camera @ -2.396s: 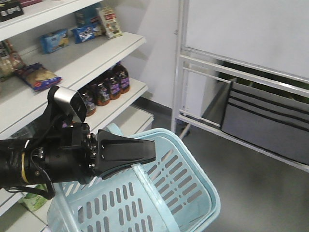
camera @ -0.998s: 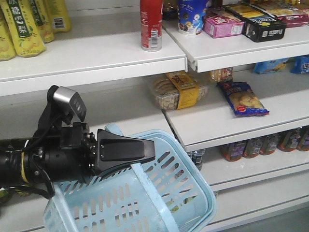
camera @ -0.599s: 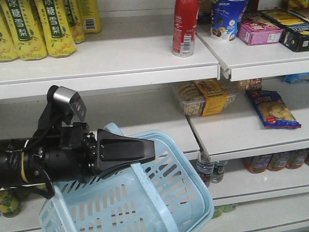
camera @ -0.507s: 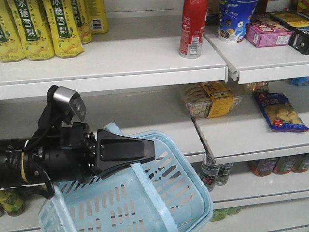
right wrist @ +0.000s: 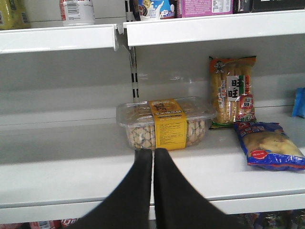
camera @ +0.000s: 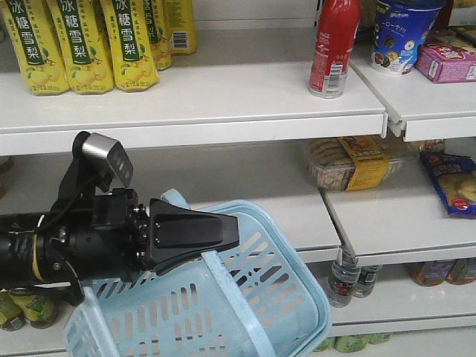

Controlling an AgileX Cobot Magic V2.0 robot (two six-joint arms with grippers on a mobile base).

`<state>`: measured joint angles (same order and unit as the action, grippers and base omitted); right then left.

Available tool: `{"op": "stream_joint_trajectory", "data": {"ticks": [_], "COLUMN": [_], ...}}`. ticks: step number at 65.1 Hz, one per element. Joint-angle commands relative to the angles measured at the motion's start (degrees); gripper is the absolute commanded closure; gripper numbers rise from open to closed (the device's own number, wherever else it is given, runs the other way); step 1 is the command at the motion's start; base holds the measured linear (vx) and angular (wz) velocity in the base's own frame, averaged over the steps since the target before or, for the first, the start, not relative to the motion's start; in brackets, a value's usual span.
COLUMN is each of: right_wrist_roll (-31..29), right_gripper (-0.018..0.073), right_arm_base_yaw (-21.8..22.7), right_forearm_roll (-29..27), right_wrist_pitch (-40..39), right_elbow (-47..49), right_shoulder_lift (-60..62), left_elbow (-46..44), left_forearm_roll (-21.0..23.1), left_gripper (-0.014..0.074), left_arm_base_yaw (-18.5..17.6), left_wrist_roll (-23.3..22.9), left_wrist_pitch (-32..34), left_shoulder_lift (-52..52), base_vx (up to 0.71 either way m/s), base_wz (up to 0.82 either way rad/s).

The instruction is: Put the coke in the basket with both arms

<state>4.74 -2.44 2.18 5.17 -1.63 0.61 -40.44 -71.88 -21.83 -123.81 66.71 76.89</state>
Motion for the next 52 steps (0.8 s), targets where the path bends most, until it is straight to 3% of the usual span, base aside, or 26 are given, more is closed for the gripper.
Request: {"op": "stream_joint_trajectory", "data": {"ticks": [1, 52], "right_wrist_roll": [-0.46, -0.46], "right_gripper": [0.0564, 0.0564], "right_arm_base_yaw": [0.11, 0.11], "right_forearm_roll": [0.22, 0.22], "right_wrist_pitch": [-4.2, -4.13], "right_elbow": [-0.4, -0.4], "right_shoulder_lift": [0.75, 0.75], "left_elbow": [-1.73, -1.73], "left_forearm_roll": [4.64, 4.64], "left_gripper": [0.0602, 0.0602], "left_arm_base_yaw": [-0.41, -0.41], "left_wrist_roll": [-0.14, -0.14], "left_wrist_pitch": [12.08, 12.08], "left_shoulder_lift": [-2.01, -2.01], "base_vx": [0.03, 0.02], "base_wz": [0.08, 0.04]}}
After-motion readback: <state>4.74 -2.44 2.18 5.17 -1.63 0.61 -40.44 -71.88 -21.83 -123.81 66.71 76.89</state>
